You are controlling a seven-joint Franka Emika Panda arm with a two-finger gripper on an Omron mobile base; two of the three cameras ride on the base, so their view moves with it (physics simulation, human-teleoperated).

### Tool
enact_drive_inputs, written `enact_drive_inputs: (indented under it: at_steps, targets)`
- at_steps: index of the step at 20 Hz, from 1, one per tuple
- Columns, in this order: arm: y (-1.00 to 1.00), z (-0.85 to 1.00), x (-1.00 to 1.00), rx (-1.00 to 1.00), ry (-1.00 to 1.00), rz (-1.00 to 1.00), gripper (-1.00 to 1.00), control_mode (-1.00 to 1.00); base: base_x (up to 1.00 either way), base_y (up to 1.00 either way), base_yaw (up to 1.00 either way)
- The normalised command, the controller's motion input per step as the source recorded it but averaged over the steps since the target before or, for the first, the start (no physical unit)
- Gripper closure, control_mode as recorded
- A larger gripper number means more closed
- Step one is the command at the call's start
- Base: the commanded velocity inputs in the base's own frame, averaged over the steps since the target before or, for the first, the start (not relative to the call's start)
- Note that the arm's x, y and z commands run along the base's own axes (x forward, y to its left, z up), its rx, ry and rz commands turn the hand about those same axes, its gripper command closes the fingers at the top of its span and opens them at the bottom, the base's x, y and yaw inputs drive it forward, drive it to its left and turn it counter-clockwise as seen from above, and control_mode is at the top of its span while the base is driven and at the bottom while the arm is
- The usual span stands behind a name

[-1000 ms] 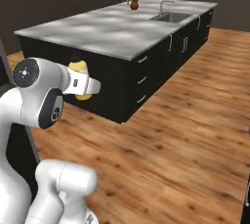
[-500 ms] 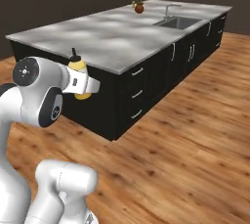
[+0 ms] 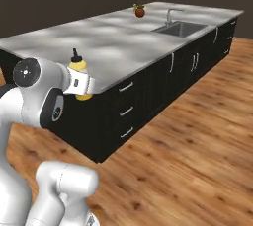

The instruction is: The dining table condiment station is running low on mustard. Refill the condiment station by opening the cabinet and taking the mustard from the cabinet and placing it on the dining table.

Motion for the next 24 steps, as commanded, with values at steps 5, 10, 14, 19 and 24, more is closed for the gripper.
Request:
enact_drive_inputs:
  at_steps: [5, 10, 14, 19, 24]
  targets:
    - [0.00, 0.00, 0.00, 0.00, 0.00, 0.00, 1.00, 1.00, 1.00, 0.19, 0.30]
    - [0.00, 0.00, 0.00, 0.00, 0.00, 0.00, 1.00, 1.00, 1.00, 0.82, 0.43]
    - [0.00, 0.00, 0.00, 0.00, 0.00, 0.00, 1.00, 1.00, 0.67, 1.00, 0.40]
    - [0.00, 0.00, 0.00, 0.00, 0.00, 0.00, 1.00, 1.00, 0.94, 1.00, 0.25]
    - [0.00, 0.00, 0.00, 0.00, 0.00, 0.00, 1.00, 1.00, 1.00, 1.00, 0.07]
